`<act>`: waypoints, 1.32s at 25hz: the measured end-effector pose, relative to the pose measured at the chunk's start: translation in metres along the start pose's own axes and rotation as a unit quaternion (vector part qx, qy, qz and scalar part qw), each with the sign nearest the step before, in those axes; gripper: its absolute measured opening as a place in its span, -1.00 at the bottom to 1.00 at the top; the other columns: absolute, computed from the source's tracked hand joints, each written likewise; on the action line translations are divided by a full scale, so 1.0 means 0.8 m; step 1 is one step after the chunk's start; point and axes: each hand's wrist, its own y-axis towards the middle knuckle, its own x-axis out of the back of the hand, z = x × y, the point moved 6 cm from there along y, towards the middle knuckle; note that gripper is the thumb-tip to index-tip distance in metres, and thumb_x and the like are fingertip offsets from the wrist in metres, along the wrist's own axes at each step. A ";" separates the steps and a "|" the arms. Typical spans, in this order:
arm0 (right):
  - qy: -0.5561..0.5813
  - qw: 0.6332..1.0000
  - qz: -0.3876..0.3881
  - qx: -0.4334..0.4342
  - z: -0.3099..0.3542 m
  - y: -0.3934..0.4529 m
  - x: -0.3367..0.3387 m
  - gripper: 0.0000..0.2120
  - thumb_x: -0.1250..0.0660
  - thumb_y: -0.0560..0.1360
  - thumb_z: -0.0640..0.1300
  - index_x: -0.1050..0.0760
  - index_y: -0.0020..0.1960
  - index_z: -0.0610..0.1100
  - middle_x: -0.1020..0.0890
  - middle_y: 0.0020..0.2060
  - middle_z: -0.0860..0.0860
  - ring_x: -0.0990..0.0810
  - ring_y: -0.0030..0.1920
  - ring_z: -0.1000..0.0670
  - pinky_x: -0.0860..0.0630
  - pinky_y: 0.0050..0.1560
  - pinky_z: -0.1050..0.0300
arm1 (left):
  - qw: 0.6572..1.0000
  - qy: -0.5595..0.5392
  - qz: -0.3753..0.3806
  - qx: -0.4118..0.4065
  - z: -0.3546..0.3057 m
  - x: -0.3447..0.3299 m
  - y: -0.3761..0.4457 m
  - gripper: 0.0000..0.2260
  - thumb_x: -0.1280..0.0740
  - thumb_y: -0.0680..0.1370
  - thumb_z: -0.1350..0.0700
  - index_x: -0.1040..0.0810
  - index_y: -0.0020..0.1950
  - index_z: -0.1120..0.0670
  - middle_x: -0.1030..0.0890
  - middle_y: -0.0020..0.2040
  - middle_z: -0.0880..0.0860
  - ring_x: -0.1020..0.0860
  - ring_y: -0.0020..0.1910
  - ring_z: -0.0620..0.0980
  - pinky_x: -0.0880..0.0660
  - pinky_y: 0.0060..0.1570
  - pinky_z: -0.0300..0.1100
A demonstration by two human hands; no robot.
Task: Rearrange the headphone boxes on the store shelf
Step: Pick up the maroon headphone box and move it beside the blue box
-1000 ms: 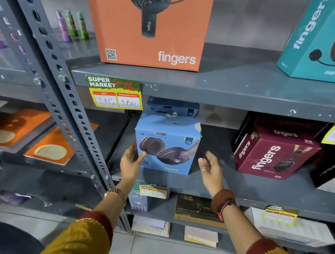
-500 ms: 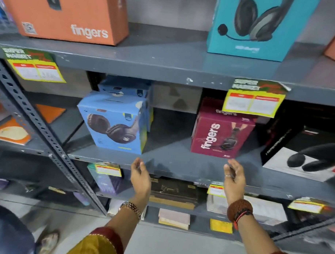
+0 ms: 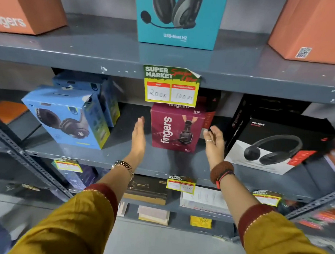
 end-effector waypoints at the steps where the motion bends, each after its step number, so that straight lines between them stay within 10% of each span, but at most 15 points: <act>1: 0.012 1.000 0.016 -0.015 0.003 0.005 -0.007 -0.51 -0.21 0.54 -0.13 -0.22 0.44 -0.18 -0.33 0.43 -0.11 -0.32 0.43 -0.03 -0.25 0.35 0.23 | 1.000 -0.003 0.013 0.013 -0.004 -0.006 0.004 -0.46 0.07 0.65 -0.17 -0.17 0.56 0.06 -0.20 0.58 0.00 -0.17 0.56 -0.03 -0.06 0.49 -0.09; 11: -0.024 0.996 0.076 -0.042 0.012 -0.005 -0.012 -0.48 -0.17 0.56 -0.04 -0.14 0.48 -0.07 -0.34 0.42 -0.05 -0.35 0.33 0.08 -0.26 0.30 0.22 | 0.994 0.014 0.102 -0.028 -0.034 -0.043 -0.049 -0.48 0.27 0.65 -0.11 -0.20 0.52 0.00 -0.44 0.25 -0.16 -0.45 0.12 -0.32 -0.39 -0.12 -0.63; 14: -0.063 0.996 0.058 -0.032 0.020 -0.033 0.015 -0.51 -0.16 0.56 -0.01 -0.20 0.46 -0.02 -0.45 0.30 0.02 -0.41 0.27 0.05 -0.32 0.28 0.16 | 0.994 -0.001 0.100 -0.032 -0.025 -0.035 -0.075 -0.47 0.27 0.65 -0.11 -0.16 0.55 0.00 -0.37 0.36 -0.16 -0.38 0.36 -0.15 -0.36 0.10 -0.56; 17: -0.059 0.996 0.057 -0.027 0.032 -0.077 0.036 -0.57 -0.14 0.57 -0.08 -0.26 0.44 -0.06 -0.45 0.16 0.14 -0.44 0.20 0.08 -0.36 0.34 0.07 | 0.994 -0.013 0.102 -0.025 -0.008 -0.020 -0.098 -0.41 0.24 0.60 -0.26 -0.16 0.56 -0.10 -0.27 0.54 -0.08 -0.18 0.55 -0.01 -0.14 0.51 -0.08; 25: -0.054 0.998 0.023 -0.039 0.036 -0.140 0.057 -0.65 -0.10 0.59 -0.08 -0.41 0.34 -0.05 -0.54 0.29 -0.06 -0.49 0.29 -0.07 -0.42 0.30 -0.05 | 0.990 0.007 0.138 -0.001 -0.016 0.006 -0.157 -0.43 0.29 0.61 -0.19 -0.16 0.56 -0.11 -0.29 0.53 -0.05 -0.25 0.51 0.02 -0.19 0.40 -0.10; 33: -0.045 0.997 0.048 -0.042 0.034 -0.154 0.005 -0.60 -0.14 0.56 0.03 -0.40 0.34 -0.06 -0.54 0.28 -0.04 -0.49 0.28 -0.04 -0.42 0.33 -0.05 | 0.992 0.014 0.122 -0.029 -0.032 0.061 -0.165 -0.55 0.22 0.66 -0.10 -0.24 0.47 -0.15 -0.48 0.12 -0.29 -0.45 0.03 -0.39 -0.42 -0.10 -0.58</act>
